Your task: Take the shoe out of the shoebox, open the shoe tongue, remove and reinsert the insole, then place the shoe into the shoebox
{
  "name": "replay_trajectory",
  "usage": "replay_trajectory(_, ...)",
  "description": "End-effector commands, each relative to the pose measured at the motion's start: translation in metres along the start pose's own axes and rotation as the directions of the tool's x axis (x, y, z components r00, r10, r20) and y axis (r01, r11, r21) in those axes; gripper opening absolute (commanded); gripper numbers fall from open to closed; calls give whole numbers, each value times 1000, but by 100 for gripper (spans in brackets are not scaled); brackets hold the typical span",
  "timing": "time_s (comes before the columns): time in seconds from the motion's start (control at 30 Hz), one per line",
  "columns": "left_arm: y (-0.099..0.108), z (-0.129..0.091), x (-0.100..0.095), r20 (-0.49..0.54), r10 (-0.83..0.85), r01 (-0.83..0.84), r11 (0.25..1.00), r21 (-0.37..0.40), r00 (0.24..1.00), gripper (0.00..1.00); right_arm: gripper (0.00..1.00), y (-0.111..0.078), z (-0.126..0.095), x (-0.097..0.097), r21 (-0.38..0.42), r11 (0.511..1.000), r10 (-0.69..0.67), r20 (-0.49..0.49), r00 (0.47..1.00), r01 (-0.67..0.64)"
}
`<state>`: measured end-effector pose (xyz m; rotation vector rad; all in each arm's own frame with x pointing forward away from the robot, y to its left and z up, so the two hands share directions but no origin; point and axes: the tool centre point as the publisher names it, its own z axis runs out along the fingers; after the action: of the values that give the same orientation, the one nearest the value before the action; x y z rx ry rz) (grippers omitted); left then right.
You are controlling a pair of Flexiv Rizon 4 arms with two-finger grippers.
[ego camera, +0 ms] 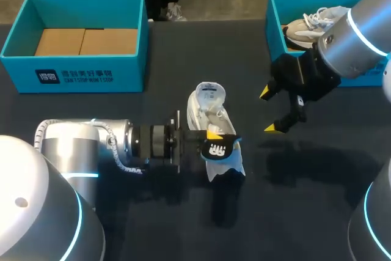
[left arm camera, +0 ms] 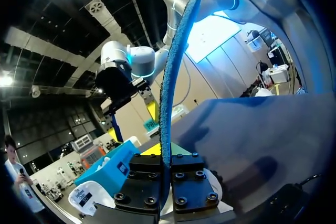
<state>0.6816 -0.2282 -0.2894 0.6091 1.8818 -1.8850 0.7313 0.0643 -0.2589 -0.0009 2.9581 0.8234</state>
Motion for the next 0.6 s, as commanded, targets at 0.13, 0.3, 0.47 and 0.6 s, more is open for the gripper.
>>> replay_trajectory(0.13,7,-1,0,-31,12,-12,1000,-5,999,0,100,0,1,-1,0,1000,-1,0,1000,1)
replay_trajectory(0.3,11,0,-2,-38,21,-21,1000,2,999,0,100,0,1,-1,0,1000,-1,0,1000,1)
replay_trajectory(0.47,17,0,-1,-48,31,-31,1000,-2,998,0,100,0,1,-1,0,1000,-1,0,1000,1)
replay_trajectory(0.6,21,0,1,-65,45,-45,999,1,997,0,100,0,1,-1,0,1000,-1,0,1000,1)
